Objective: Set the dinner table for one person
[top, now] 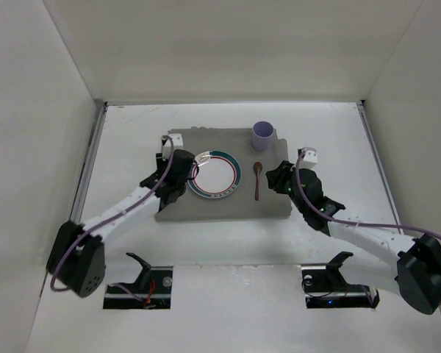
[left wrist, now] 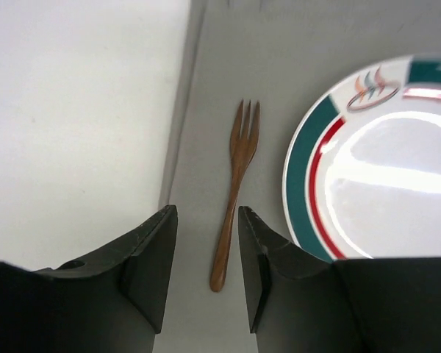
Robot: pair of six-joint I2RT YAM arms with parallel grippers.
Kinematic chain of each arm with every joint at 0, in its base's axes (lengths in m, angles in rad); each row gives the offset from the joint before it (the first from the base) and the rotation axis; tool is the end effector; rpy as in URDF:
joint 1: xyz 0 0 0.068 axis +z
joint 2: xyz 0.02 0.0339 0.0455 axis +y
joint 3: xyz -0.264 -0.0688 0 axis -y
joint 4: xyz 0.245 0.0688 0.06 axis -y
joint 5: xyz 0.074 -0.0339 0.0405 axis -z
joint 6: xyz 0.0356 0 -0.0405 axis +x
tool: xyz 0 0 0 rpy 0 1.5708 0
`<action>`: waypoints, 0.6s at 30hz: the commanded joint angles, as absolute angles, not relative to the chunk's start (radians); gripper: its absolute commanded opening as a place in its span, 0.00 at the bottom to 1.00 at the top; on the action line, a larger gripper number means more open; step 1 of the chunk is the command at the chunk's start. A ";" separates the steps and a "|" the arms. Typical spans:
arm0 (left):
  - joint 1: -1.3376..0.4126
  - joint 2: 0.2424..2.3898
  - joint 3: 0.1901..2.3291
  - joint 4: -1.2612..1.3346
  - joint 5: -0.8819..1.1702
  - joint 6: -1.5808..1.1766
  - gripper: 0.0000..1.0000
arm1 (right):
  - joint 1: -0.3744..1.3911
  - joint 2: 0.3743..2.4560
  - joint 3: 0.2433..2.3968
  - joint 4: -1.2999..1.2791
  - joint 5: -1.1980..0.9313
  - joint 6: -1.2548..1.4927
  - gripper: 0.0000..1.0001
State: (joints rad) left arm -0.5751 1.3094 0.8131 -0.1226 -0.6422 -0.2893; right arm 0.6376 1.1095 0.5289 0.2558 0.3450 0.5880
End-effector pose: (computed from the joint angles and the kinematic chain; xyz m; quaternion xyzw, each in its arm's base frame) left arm 0.2460 -0.1340 0.2452 -0.0230 0.8554 0.0726 0.5123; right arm 0.2017 0.1345 0.2314 0.0803 0.8023 0.2166 0.5504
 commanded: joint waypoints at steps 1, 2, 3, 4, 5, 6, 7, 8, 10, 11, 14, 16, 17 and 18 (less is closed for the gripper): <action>-0.562 1.126 0.756 -0.101 -0.680 -0.396 0.37 | 0.621 1.068 0.509 0.310 0.382 0.610 0.43; -0.552 1.077 0.733 -0.101 -0.684 -0.425 0.37 | 0.613 1.054 0.500 0.313 0.390 0.615 0.43; -0.535 1.036 0.712 -0.113 -0.692 -0.458 0.37 | 0.601 1.034 0.486 0.319 0.399 0.624 0.43; -0.521 1.008 0.697 -0.124 -0.696 -0.481 0.37 | 0.588 1.019 0.474 0.325 0.403 0.632 0.43; -0.499 0.977 0.680 -0.150 -0.703 -0.512 0.38 | 0.575 1.000 0.460 0.333 0.405 0.643 0.44; -0.477 0.948 0.667 -0.184 -0.709 -0.546 0.38 | 0.562 0.986 0.451 0.336 0.406 0.653 0.44; -0.412 0.883 0.626 -0.263 -0.704 -0.637 0.40 | 0.512 0.927 0.405 0.354 0.403 0.702 0.50; -0.403 0.873 0.618 -0.271 -0.703 -0.647 0.41 | 0.505 0.922 0.402 0.356 0.403 0.707 0.51; -0.360 0.819 0.571 -0.297 -0.689 -0.698 0.43 | 0.470 0.890 0.376 0.365 0.397 0.736 0.53; -0.335 0.784 0.539 -0.301 -0.677 -0.716 0.43 | 0.461 0.878 0.367 0.365 0.397 0.747 0.54; -0.271 0.700 0.464 -0.298 -0.631 -0.761 0.44 | 0.423 0.845 0.341 0.365 0.399 0.785 0.59; -0.231 0.675 0.437 -0.298 -0.609 -0.784 0.45 | 0.410 0.841 0.336 0.368 0.391 0.792 0.60; -0.211 0.672 0.430 -0.298 -0.595 -0.793 0.46 | 0.413 0.844 0.336 0.371 0.390 0.792 0.60; -0.193 0.678 0.426 -0.301 -0.583 -0.801 0.47 | 0.415 0.851 0.339 0.374 0.387 0.792 0.61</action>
